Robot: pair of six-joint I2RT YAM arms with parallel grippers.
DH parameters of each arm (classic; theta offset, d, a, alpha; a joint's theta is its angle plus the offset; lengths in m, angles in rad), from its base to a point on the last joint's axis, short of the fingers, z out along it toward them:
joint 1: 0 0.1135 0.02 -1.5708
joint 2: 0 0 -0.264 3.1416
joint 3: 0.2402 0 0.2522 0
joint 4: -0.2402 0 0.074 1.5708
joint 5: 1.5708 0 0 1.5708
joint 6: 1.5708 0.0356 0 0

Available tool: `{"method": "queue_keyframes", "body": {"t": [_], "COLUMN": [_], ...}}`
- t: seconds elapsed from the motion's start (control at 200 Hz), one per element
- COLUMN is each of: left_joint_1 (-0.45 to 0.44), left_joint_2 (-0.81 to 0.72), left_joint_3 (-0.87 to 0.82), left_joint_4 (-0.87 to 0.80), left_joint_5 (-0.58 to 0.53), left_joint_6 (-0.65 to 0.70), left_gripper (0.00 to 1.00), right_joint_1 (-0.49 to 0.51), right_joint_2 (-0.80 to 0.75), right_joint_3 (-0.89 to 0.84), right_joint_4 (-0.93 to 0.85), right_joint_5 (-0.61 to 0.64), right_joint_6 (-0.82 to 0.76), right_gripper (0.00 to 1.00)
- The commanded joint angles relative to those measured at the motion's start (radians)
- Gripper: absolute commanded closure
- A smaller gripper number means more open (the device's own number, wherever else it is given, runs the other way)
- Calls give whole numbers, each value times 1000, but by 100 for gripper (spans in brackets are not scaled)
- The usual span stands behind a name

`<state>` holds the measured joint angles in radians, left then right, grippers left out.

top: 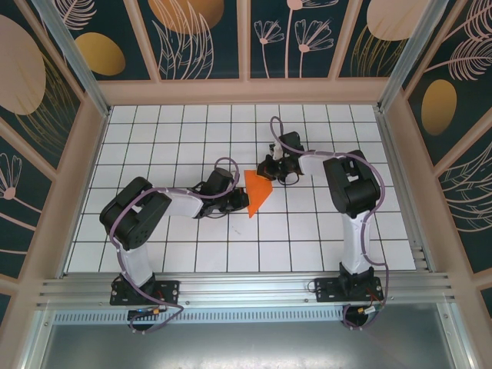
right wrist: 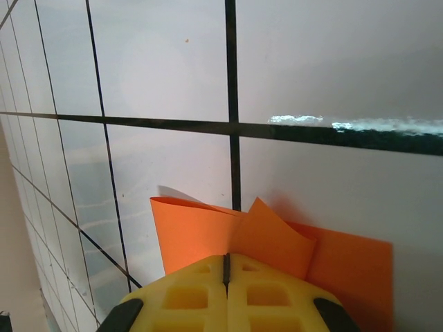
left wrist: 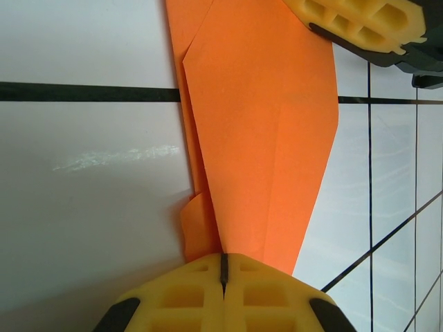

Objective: Fold a paper plane with a square sheet of paper (pick it up from the middle)

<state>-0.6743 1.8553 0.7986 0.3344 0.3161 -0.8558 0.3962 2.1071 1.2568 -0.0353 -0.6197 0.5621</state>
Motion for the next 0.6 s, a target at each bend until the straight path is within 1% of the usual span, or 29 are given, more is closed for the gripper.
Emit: {"method": "queue_keyframes", "body": {"t": [0.0,0.175,0.595], "left_joint_1": [15,15,15], "left_joint_2": [92,94,96], "left_joint_3": [-44,-45,-45], "left_joint_4": [-161,-160,-166], "left_joint_5": [-137,-137,-140], "left_joint_6": [43,40,40], "left_gripper": [100,100,100], "right_joint_1": [-32,-58,-89], "right_joint_2": [55,74,157], "right_joint_3": [28,82,146], "right_joint_4": [-20,-40,-27], "right_joint_5": [58,37,1], "right_joint_6": [-19,-30,-8], "right_gripper": [95,95,93]}}
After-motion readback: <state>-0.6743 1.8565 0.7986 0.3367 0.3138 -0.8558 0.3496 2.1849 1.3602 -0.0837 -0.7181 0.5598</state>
